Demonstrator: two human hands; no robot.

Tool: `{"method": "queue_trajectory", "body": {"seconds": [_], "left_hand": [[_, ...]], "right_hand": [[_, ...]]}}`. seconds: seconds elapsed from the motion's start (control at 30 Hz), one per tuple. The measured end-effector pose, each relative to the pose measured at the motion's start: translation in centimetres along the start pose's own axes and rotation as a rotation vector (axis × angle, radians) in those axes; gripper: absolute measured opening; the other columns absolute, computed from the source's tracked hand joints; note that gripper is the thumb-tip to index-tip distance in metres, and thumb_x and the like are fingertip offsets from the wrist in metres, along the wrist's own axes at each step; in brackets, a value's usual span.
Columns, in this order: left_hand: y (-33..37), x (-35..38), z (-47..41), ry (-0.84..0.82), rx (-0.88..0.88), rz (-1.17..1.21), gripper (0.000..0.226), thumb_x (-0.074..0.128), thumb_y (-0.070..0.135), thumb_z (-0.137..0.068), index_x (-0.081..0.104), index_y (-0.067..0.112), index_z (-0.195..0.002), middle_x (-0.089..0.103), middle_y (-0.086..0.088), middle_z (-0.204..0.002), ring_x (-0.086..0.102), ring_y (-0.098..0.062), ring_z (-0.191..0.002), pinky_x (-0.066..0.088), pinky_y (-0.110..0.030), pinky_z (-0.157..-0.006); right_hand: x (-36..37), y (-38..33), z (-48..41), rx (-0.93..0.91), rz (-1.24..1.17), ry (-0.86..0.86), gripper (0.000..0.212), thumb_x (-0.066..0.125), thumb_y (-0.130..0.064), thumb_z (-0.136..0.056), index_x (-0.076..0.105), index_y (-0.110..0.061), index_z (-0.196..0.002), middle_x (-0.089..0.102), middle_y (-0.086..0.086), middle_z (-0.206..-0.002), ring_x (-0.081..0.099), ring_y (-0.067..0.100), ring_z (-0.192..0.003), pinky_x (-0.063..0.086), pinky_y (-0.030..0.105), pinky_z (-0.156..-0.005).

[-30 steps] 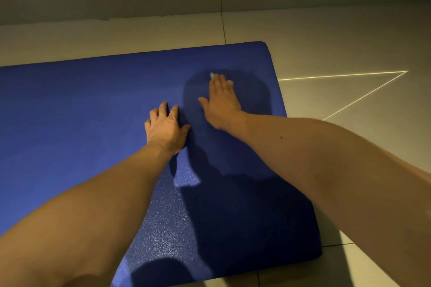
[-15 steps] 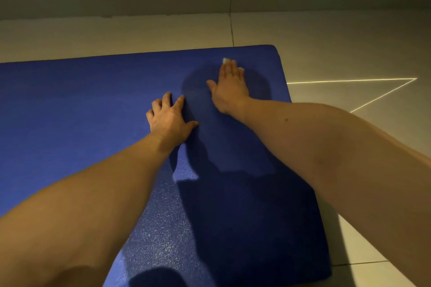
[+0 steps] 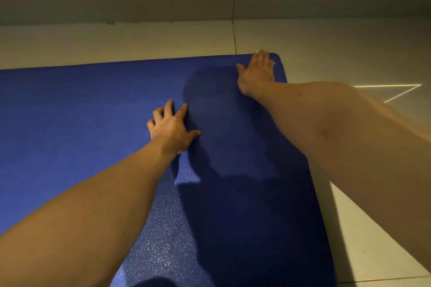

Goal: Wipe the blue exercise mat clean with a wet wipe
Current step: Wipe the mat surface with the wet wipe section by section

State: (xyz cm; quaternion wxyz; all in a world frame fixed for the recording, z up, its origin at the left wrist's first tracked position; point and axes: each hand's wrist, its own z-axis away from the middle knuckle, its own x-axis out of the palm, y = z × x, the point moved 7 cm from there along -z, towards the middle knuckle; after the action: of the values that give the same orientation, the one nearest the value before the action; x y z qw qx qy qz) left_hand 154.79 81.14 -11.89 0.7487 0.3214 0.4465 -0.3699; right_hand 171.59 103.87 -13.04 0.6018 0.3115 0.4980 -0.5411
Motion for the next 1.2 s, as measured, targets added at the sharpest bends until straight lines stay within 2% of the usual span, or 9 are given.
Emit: {"method": "queue_trajectory", "body": {"seconds": [0.1, 0.2, 0.27, 0.4, 0.53, 0.67, 0.83, 1.0, 1.2], "left_hand": [[-0.1, 0.0, 0.0, -0.004, 0.002, 0.001, 0.091, 0.063, 0.065, -0.085, 0.017, 0.036, -0.158, 0.002, 0.001, -0.166, 0.006, -0.03, -0.147, 0.016, -0.046, -0.117], [0.0, -0.1, 0.2, -0.011, 0.012, -0.016, 0.092, 0.061, 0.066, -0.086, 0.015, 0.036, -0.159, 0.001, 0.0, -0.166, 0.005, -0.03, -0.147, 0.016, -0.047, -0.117], [0.0, -0.1, 0.3, -0.009, 0.023, -0.025, 0.091, 0.059, 0.066, -0.086, 0.014, 0.035, -0.159, 0.001, -0.001, -0.166, 0.005, -0.031, -0.147, 0.016, -0.048, -0.117], [0.1, 0.1, 0.7, 0.034, 0.02, -0.002, 0.088, 0.059, 0.063, -0.088, 0.017, 0.032, -0.159, 0.004, -0.002, -0.166, 0.008, -0.031, -0.148, 0.016, -0.049, -0.117], [0.4, 0.3, 1.1, 0.086, 0.017, 0.054, 0.082, 0.061, 0.056, -0.09, 0.024, 0.028, -0.158, 0.009, -0.004, -0.166, 0.01, -0.031, -0.148, 0.017, -0.05, -0.118], [0.7, 0.5, 1.5, 0.11, 0.012, 0.072, 0.075, 0.061, 0.05, -0.093, 0.028, 0.026, -0.156, 0.013, -0.005, -0.165, 0.013, -0.032, -0.148, 0.017, -0.051, -0.118], [1.4, 0.7, 2.2, 0.115, 0.003, 0.066, 0.068, 0.056, 0.043, -0.096, 0.029, 0.024, -0.155, 0.015, -0.007, -0.165, 0.014, -0.034, -0.147, 0.018, -0.052, -0.118], [1.9, 1.1, 3.0, 0.09, 0.003, 0.038, 0.07, 0.055, 0.046, -0.097, 0.026, 0.023, -0.157, 0.013, -0.007, -0.165, 0.014, -0.033, -0.147, 0.018, -0.051, -0.119], [2.4, 1.3, 3.3, 0.108, -0.004, 0.05, 0.069, 0.058, 0.043, -0.096, 0.03, 0.021, -0.155, 0.016, -0.008, -0.164, 0.017, -0.034, -0.145, 0.02, -0.052, -0.117]], "right_hand": [[1.1, -5.1, 1.9, -0.187, -0.039, -0.006, 0.077, 0.027, -0.05, -0.108, 0.003, 0.002, -0.16, 0.005, 0.017, -0.168, 0.007, 0.035, -0.155, 0.006, 0.048, -0.127], [2.8, -7.0, 3.5, -0.332, 0.036, -0.077, 0.076, 0.021, -0.05, -0.109, -0.006, -0.001, -0.16, -0.01, 0.012, -0.17, -0.01, 0.028, -0.157, -0.003, 0.044, -0.128], [2.1, -5.3, 2.8, -0.293, 0.043, -0.069, 0.076, 0.02, -0.051, -0.109, -0.009, -0.004, -0.161, -0.012, 0.011, -0.17, -0.012, 0.024, -0.157, -0.005, 0.04, -0.128], [-0.3, 1.3, 0.0, -0.097, 0.104, 0.015, 0.077, 0.021, -0.052, -0.108, -0.004, -0.002, -0.161, -0.005, 0.013, -0.17, -0.007, 0.027, -0.157, -0.003, 0.042, -0.128], [-0.6, 4.2, -0.4, 0.028, 0.046, -0.039, 0.076, 0.018, -0.05, -0.109, -0.01, -0.001, -0.159, -0.015, 0.015, -0.169, -0.014, 0.029, -0.156, -0.005, 0.044, -0.127], [0.6, 0.6, 1.7, -0.043, 0.028, 0.01, 0.078, 0.021, -0.05, -0.109, -0.008, 0.001, -0.159, -0.009, 0.018, -0.169, -0.009, 0.032, -0.157, -0.005, 0.047, -0.127], [2.7, -1.0, 4.6, -0.248, 0.047, -0.054, 0.079, 0.022, -0.052, -0.109, -0.01, -0.001, -0.16, -0.012, 0.014, -0.169, -0.01, 0.029, -0.157, -0.006, 0.043, -0.128], [-0.1, 4.1, 2.5, -0.079, 0.094, -0.04, 0.075, 0.021, -0.05, -0.109, -0.004, -0.003, -0.161, -0.004, 0.014, -0.171, -0.006, 0.028, -0.158, -0.001, 0.042, -0.128], [1.7, -0.6, 5.3, -0.256, 0.034, -0.102, 0.071, 0.023, -0.043, -0.111, -0.005, 0.0, -0.16, -0.01, 0.013, -0.17, -0.01, 0.028, -0.157, -0.001, 0.042, -0.128]]}}
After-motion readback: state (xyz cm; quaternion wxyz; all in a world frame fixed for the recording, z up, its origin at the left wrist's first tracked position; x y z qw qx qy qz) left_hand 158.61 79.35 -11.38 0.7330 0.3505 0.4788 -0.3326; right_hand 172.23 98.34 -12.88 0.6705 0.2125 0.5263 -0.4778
